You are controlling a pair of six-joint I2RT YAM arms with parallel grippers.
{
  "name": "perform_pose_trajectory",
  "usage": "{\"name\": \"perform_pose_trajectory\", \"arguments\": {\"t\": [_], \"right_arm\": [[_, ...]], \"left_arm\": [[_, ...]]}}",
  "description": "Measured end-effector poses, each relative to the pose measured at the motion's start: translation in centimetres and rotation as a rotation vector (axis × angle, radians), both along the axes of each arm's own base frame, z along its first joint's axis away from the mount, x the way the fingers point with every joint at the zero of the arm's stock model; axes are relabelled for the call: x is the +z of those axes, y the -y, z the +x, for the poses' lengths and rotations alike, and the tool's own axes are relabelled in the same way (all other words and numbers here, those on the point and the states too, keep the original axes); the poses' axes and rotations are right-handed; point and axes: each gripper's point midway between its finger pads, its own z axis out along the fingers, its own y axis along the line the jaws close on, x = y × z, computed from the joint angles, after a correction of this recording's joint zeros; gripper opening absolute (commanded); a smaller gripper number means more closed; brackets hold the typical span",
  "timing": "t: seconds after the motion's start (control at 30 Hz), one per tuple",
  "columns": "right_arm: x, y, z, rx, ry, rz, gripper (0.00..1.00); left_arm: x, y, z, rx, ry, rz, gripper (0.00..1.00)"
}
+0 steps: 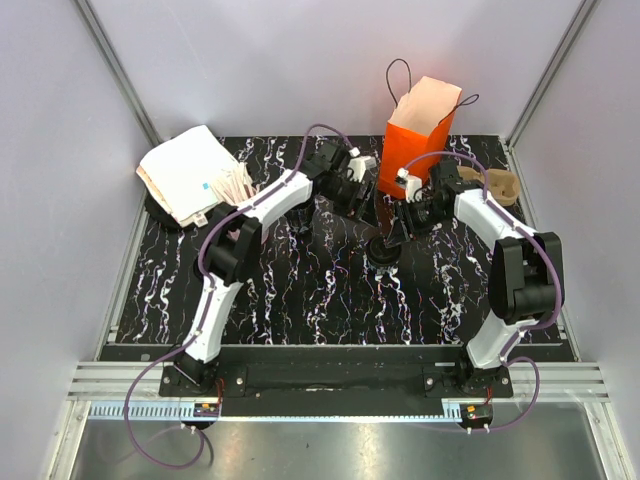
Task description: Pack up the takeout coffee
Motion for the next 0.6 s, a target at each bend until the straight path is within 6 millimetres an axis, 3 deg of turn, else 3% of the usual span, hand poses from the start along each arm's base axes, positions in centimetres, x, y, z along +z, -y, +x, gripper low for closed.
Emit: {"name": "perform_pose_trajectory", "arguments": {"t": [0.2, 0.37, 0.6], "right_arm": [[0.0, 0.1, -0.1, -0.059, -0.031, -0.004, 0.37], [0.0, 0.1, 0.0, -0.104, -0.05, -0.004, 0.38], [0.0, 0.2, 0.5, -0.165, -0.049, -0.005, 0.37]], "left_arm": [[2.3, -0.2, 0.1, 0.008, 0.014, -0.069, 0.82], [4.0, 0.0, -1.2, -0.018, 0.013, -0.134, 0.82], [2.5, -0.1, -3.6, -0.039, -0.028, -0.125, 0.83]]}}
